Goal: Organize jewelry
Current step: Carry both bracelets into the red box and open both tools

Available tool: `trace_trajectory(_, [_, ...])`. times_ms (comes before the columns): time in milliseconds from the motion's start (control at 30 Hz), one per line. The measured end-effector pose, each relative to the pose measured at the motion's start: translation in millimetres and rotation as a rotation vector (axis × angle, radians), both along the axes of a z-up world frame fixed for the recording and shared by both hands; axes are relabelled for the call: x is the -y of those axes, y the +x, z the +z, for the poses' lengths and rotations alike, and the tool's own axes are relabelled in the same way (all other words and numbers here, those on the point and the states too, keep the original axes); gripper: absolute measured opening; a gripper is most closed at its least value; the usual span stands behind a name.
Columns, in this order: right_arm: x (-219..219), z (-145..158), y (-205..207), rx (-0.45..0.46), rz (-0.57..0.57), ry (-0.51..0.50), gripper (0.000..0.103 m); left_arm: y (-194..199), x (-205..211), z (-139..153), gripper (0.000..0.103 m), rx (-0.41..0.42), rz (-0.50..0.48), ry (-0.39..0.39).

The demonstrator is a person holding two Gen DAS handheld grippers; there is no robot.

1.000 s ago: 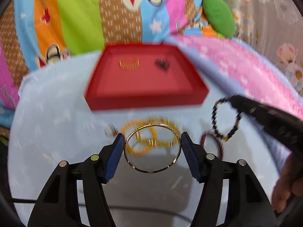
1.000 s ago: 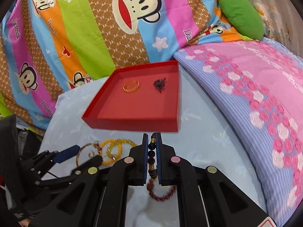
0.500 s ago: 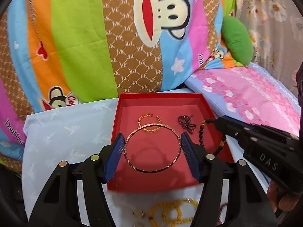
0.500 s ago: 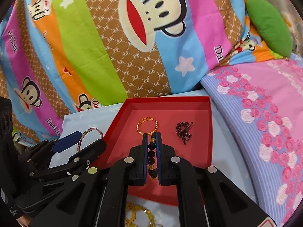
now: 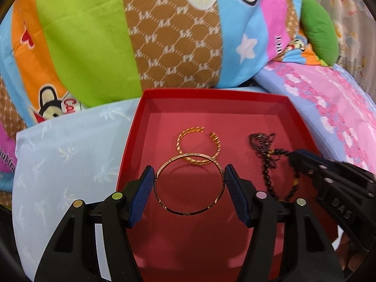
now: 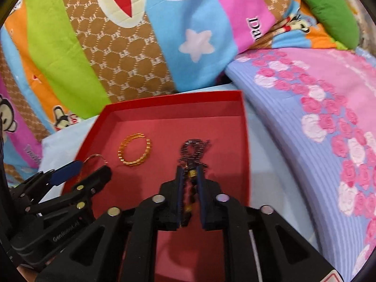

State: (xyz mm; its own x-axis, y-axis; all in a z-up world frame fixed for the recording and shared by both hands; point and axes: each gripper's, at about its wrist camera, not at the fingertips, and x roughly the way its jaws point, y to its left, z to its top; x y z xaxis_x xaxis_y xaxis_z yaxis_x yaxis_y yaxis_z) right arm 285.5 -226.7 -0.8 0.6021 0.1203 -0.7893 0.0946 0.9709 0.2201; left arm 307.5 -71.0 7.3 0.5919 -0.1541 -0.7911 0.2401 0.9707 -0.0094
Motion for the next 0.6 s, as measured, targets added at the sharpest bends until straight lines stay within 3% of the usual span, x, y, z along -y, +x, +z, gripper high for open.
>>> trace_trajectory(100, [2,6,-9,0.027,-0.013,0.008,0.034,-4,-1,-2,0.064,0.007,0.009,0.01])
trace_trajectory(600, [-20,36,-81,0.094,-0.004,0.002,0.04,-67,-3,16,0.067,0.049,0.006,0.027])
